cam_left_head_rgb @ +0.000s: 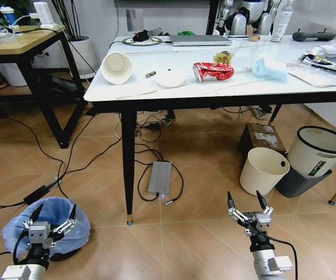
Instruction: Pick up the trash bin and place the trash from the table into it.
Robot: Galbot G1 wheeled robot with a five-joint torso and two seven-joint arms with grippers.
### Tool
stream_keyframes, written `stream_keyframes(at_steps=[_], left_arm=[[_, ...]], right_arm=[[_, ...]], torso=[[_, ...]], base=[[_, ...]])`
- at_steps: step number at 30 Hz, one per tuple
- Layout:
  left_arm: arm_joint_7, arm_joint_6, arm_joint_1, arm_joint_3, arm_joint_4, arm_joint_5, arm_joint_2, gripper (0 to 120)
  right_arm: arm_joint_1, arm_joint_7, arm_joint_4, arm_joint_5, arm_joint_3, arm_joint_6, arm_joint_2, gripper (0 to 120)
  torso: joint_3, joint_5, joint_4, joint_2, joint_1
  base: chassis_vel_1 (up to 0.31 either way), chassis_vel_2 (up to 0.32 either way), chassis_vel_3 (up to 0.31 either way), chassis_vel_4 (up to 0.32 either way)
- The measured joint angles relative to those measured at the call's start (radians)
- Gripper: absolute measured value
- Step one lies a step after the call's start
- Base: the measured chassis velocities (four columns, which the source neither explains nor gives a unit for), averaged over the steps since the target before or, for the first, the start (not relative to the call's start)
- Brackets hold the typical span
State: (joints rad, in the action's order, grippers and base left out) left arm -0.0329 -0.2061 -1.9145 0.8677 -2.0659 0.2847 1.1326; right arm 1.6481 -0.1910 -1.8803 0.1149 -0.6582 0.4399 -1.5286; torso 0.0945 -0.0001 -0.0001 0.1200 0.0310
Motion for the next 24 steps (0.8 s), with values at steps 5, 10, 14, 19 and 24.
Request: stream_keyframes(at_steps=[5,10,14,19,24], left_arm=[[0.026,0.005,-0.018,0.077,0.016,-0.013,-0.086,100],[0.036,0.008,-0.028,0.106,0.016,-0.014,-0.113,100],[0.047,0.006,-0.044,0.123,0.022,-0.034,-0.132,100],[0.054,-0.005,-0.077,0.198,0.043,-0.069,-0.150,100],[0.062,-0.029,-0.095,0.311,0.043,-0.062,-0.125,100]], right_arm=[[-0.003,0.000,0.000,0.001,-0.009,0.007,-0.010,100],[-0.012,0.000,0.000,0.000,-0.009,0.008,-0.029,100],[-0.020,-0.001,0.000,-0.002,-0.006,0.008,-0.040,100],[-0.031,-0.001,-0.001,-0.005,-0.001,0.002,-0.041,100],[-0.040,-0.001,0.002,-0.008,0.013,0.000,-0.030,100]], torso=[[0.001,0.0001,0.0001,0.002,0.001],[0.002,0.0001,0.0001,0.002,0.001],[0.002,-0.0002,0.0000,0.003,0.001],[0.003,-0.0001,0.0001,0.004,0.001],[0.003,0.0000,0.0003,0.004,0.001]], base=[[0.000,0.000,0.000,0.000],[0.000,0.000,0.000,0.000],[0.000,0.000,0.000,0.000],[0.000,0.000,0.000,0.000],[0.000,0.000,0.000,0.000]])
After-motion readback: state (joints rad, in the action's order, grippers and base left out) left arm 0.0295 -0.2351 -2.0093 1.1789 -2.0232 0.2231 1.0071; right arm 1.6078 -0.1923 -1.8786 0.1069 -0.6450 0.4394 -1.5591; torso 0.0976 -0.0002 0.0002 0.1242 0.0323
